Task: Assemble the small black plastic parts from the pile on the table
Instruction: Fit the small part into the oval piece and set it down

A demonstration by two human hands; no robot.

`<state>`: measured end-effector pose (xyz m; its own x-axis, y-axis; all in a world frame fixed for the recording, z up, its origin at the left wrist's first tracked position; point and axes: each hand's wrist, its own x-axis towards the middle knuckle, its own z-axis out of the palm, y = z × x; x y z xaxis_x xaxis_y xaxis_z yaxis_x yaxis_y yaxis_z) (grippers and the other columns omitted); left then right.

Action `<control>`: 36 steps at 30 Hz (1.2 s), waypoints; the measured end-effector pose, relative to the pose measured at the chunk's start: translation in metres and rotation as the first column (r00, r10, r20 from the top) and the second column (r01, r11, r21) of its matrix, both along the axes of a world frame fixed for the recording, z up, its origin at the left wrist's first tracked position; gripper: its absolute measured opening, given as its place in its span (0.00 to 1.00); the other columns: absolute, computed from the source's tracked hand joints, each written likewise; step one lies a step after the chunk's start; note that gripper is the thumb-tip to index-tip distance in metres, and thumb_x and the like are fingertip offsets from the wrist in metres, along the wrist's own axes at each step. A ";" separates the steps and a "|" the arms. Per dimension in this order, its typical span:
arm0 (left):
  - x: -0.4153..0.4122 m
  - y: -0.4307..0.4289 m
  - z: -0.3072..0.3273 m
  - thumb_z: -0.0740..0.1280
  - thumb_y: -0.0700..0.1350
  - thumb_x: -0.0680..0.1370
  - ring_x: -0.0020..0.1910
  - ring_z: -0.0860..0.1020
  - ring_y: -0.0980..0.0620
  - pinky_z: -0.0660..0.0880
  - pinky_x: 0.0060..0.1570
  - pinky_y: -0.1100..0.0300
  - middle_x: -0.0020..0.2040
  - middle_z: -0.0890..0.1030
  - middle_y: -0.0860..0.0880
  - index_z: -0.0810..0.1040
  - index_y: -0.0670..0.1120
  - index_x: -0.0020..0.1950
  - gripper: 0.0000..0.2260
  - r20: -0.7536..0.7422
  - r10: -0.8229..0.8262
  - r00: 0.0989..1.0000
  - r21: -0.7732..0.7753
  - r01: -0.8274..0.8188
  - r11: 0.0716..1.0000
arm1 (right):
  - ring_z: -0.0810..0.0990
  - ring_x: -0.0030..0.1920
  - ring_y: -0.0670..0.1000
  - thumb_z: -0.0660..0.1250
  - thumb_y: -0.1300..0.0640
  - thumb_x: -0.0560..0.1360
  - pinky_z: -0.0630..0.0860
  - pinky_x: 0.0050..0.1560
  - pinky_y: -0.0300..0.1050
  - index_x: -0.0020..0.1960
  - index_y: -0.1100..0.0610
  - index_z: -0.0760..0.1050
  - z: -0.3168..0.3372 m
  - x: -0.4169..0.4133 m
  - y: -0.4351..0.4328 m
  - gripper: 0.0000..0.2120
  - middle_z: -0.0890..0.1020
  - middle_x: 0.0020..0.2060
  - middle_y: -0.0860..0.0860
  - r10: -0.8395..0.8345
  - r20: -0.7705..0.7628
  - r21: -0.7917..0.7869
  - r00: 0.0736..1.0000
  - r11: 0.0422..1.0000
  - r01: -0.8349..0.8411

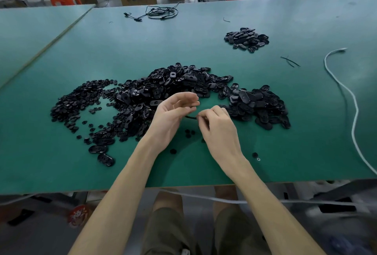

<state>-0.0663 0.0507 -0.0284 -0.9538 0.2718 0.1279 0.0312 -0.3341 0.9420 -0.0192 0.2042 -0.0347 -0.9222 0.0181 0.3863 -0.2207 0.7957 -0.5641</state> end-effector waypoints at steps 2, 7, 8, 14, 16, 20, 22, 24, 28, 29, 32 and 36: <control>0.000 0.000 -0.002 0.64 0.26 0.78 0.64 0.79 0.45 0.71 0.72 0.49 0.61 0.83 0.43 0.80 0.38 0.62 0.16 -0.042 0.035 0.999 -0.075 -0.038 0.996 | 0.77 0.52 0.51 0.67 0.58 0.83 0.74 0.53 0.44 0.52 0.59 0.83 0.001 -0.003 0.004 0.07 0.79 0.46 0.49 0.004 0.031 -0.201 1.000 0.980 0.002; 0.002 0.002 -0.004 0.66 0.30 0.80 0.61 0.80 0.48 0.76 0.63 0.54 0.61 0.84 0.45 0.82 0.41 0.62 0.14 -0.064 -0.017 0.998 -0.217 0.002 0.976 | 0.81 0.48 0.42 0.69 0.57 0.82 0.74 0.50 0.33 0.52 0.53 0.83 0.002 -0.005 0.014 0.03 0.83 0.48 0.48 0.004 0.096 -0.497 0.995 0.867 0.044; 0.003 0.003 -0.004 0.66 0.31 0.81 0.59 0.80 0.50 0.77 0.61 0.55 0.60 0.85 0.46 0.83 0.42 0.62 0.13 -0.064 -0.036 0.997 -0.256 0.018 0.966 | 0.81 0.48 0.42 0.70 0.57 0.82 0.74 0.50 0.31 0.53 0.54 0.83 0.001 -0.005 0.015 0.04 0.84 0.49 0.48 0.011 0.101 -0.510 0.995 0.859 0.042; 0.002 0.004 -0.007 0.68 0.33 0.82 0.58 0.81 0.49 0.78 0.58 0.58 0.59 0.85 0.44 0.84 0.41 0.61 0.10 -0.056 -0.005 0.998 -0.283 -0.011 0.959 | 0.82 0.46 0.40 0.70 0.57 0.82 0.74 0.49 0.31 0.55 0.56 0.84 0.001 -0.007 0.017 0.05 0.86 0.47 0.46 0.019 0.095 -0.570 0.995 0.820 0.039; 0.001 0.005 -0.008 0.68 0.34 0.82 0.58 0.82 0.48 0.79 0.59 0.56 0.58 0.86 0.42 0.84 0.39 0.62 0.10 -0.041 0.012 0.999 -0.271 -0.023 0.962 | 0.83 0.47 0.41 0.70 0.57 0.82 0.78 0.51 0.36 0.55 0.55 0.83 0.000 -0.007 0.018 0.05 0.86 0.46 0.45 0.015 0.079 -0.618 0.997 0.785 0.037; 0.000 0.006 -0.008 0.69 0.36 0.82 0.53 0.84 0.48 0.80 0.58 0.55 0.56 0.86 0.42 0.83 0.38 0.63 0.10 -0.004 0.042 0.999 -0.248 -0.042 0.968 | 0.82 0.42 0.44 0.69 0.55 0.83 0.80 0.48 0.42 0.53 0.54 0.83 -0.002 -0.008 0.019 0.05 0.85 0.40 0.45 0.007 0.067 -0.661 0.998 0.749 0.039; 0.000 0.007 -0.008 0.69 0.37 0.82 0.51 0.84 0.50 0.80 0.57 0.56 0.55 0.86 0.41 0.82 0.38 0.63 0.10 0.001 0.047 0.999 -0.253 -0.045 0.966 | 0.81 0.39 0.43 0.69 0.54 0.82 0.77 0.43 0.39 0.52 0.53 0.83 -0.003 -0.009 0.020 0.05 0.84 0.38 0.44 0.016 0.064 -0.677 0.998 0.735 0.032; 0.000 0.007 -0.008 0.69 0.37 0.82 0.49 0.83 0.49 0.80 0.56 0.55 0.57 0.85 0.36 0.81 0.38 0.65 0.12 0.014 0.044 0.999 -0.250 -0.039 0.968 | 0.80 0.37 0.43 0.70 0.53 0.82 0.75 0.42 0.38 0.51 0.53 0.84 -0.004 -0.009 0.021 0.05 0.84 0.37 0.44 0.025 0.062 -0.706 0.998 0.708 0.026; -0.001 0.005 -0.007 0.69 0.39 0.82 0.48 0.83 0.48 0.80 0.56 0.54 0.59 0.83 0.33 0.81 0.39 0.65 0.12 0.008 0.030 1.000 -0.258 -0.027 0.966 | 0.81 0.37 0.44 0.71 0.54 0.81 0.75 0.42 0.40 0.50 0.52 0.85 -0.005 -0.009 0.022 0.04 0.85 0.37 0.46 0.014 0.049 -0.744 0.999 0.668 0.027; -0.001 0.005 -0.007 0.70 0.39 0.82 0.48 0.82 0.49 0.80 0.56 0.54 0.59 0.83 0.33 0.82 0.40 0.65 0.12 0.003 0.026 1.000 -0.262 -0.024 0.965 | 0.81 0.37 0.44 0.71 0.54 0.81 0.75 0.42 0.39 0.50 0.52 0.85 -0.005 -0.010 0.023 0.04 0.85 0.38 0.46 0.014 0.046 -0.751 0.999 0.659 0.026; 0.000 0.005 -0.007 0.70 0.41 0.82 0.47 0.82 0.49 0.80 0.55 0.54 0.59 0.84 0.37 0.83 0.41 0.65 0.12 0.000 0.032 0.999 -0.257 -0.031 0.966 | 0.83 0.39 0.43 0.71 0.57 0.81 0.76 0.39 0.37 0.50 0.52 0.85 -0.006 -0.009 0.023 0.04 0.86 0.38 0.45 0.029 0.041 -0.759 0.999 0.651 0.012; -0.001 0.004 -0.009 0.71 0.41 0.82 0.49 0.80 0.49 0.79 0.58 0.52 0.59 0.84 0.35 0.83 0.43 0.65 0.12 0.005 0.033 0.999 -0.249 -0.031 0.968 | 0.86 0.43 0.46 0.71 0.61 0.81 0.78 0.40 0.38 0.52 0.53 0.84 -0.005 -0.010 0.023 0.05 0.87 0.41 0.46 0.048 0.024 -0.771 0.999 0.637 -0.013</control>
